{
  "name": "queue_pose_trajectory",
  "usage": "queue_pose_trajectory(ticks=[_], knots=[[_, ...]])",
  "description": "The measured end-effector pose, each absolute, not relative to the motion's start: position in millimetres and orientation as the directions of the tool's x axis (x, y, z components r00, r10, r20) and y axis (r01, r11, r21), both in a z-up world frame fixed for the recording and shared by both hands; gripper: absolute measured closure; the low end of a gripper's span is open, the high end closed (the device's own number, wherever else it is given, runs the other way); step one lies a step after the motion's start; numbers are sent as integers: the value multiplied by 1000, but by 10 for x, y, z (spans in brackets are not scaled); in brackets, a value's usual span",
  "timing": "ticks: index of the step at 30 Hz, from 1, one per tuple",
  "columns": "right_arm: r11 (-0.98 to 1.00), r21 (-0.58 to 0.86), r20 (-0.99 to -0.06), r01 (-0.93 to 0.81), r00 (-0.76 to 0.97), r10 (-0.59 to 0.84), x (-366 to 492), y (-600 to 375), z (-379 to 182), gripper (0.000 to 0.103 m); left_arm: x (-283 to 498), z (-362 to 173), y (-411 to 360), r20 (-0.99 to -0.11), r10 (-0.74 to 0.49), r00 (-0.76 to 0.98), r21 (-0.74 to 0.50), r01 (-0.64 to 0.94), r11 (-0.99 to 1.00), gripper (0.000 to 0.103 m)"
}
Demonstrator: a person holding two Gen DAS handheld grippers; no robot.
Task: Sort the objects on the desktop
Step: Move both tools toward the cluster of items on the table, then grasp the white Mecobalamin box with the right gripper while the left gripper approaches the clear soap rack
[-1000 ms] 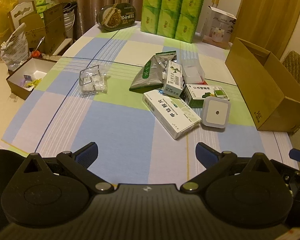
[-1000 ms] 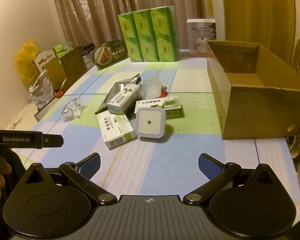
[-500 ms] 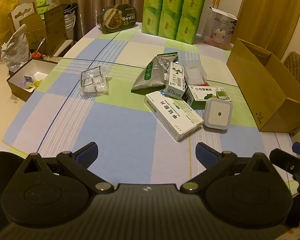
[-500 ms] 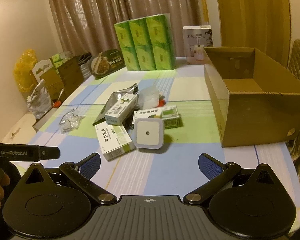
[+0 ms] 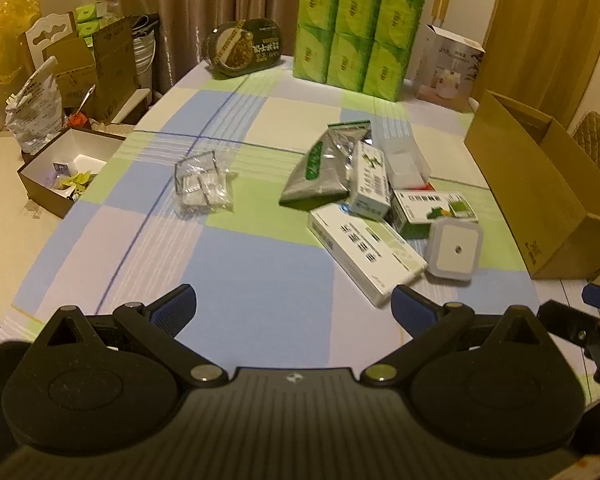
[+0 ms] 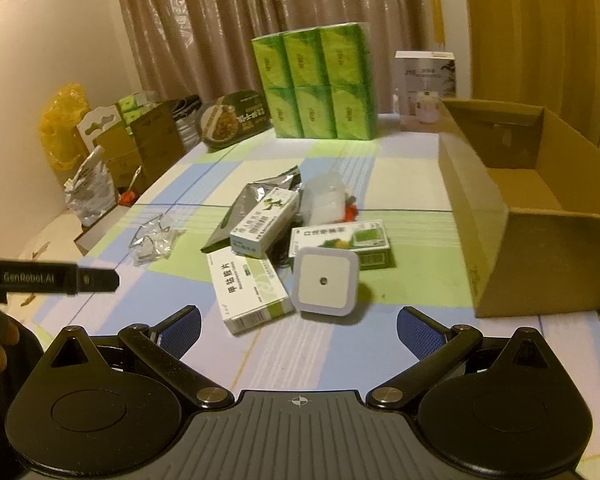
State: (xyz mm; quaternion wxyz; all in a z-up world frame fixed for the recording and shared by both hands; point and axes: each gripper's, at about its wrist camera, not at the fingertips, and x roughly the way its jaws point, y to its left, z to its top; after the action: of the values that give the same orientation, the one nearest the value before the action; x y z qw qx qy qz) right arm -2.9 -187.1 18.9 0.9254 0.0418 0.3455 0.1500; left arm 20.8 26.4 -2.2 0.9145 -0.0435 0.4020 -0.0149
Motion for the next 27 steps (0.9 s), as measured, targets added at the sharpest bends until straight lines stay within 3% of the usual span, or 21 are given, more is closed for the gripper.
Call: queue_pose_trajectory(ticks=[16, 27], knots=[[897, 146, -662, -417, 633, 402, 367, -1314, -25, 2, 777, -24, 798, -725, -25, 689, -18, 16, 1000, 1], [867, 74, -709, -493, 585, 393, 779, -907, -311, 2, 1241, -216, 1091, -767, -10, 642, 26, 46, 999, 1]])
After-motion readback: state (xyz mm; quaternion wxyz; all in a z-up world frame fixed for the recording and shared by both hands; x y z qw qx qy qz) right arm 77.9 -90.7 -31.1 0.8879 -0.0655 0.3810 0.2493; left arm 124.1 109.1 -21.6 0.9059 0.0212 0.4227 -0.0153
